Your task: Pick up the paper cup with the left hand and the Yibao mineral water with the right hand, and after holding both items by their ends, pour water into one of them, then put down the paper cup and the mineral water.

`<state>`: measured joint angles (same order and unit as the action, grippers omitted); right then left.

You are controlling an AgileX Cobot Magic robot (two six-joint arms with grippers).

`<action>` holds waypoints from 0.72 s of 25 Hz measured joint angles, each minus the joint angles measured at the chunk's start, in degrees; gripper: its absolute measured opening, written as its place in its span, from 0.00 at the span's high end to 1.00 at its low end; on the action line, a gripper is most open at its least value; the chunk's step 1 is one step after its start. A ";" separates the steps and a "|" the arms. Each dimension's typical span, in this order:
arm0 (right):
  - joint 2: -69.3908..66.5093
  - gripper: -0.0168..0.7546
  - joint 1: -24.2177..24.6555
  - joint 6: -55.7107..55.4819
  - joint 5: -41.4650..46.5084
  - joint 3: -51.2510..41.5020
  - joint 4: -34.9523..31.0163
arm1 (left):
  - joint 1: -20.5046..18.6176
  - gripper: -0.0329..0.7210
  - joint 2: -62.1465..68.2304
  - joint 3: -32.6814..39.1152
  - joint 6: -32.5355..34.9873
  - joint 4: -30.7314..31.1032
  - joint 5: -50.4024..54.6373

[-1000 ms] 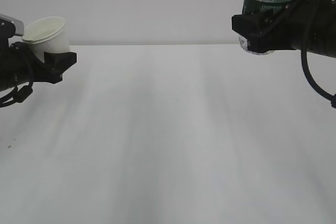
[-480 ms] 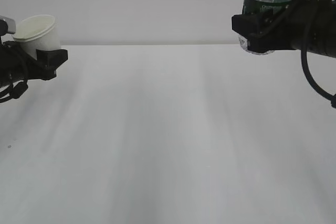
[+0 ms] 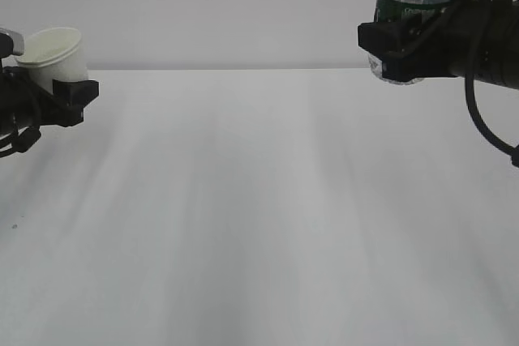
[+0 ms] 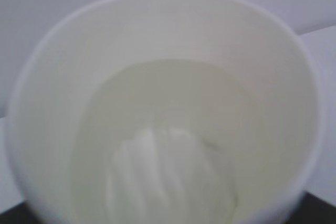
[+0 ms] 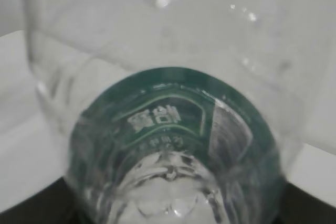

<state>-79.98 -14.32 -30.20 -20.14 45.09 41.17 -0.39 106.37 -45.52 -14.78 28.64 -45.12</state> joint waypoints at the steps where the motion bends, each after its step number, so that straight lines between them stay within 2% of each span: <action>1: 0.00 0.42 0.00 0.00 0.00 0.00 0.00 | 0.00 0.37 0.00 0.00 0.10 -0.15 0.13; 18: 0.00 0.42 0.00 0.00 0.00 0.00 0.00 | 0.00 0.37 2.41 0.00 0.34 -4.43 0.61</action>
<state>-79.98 -14.32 -30.20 -20.14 45.09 41.17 -0.39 108.79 -45.52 -14.45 24.21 -44.51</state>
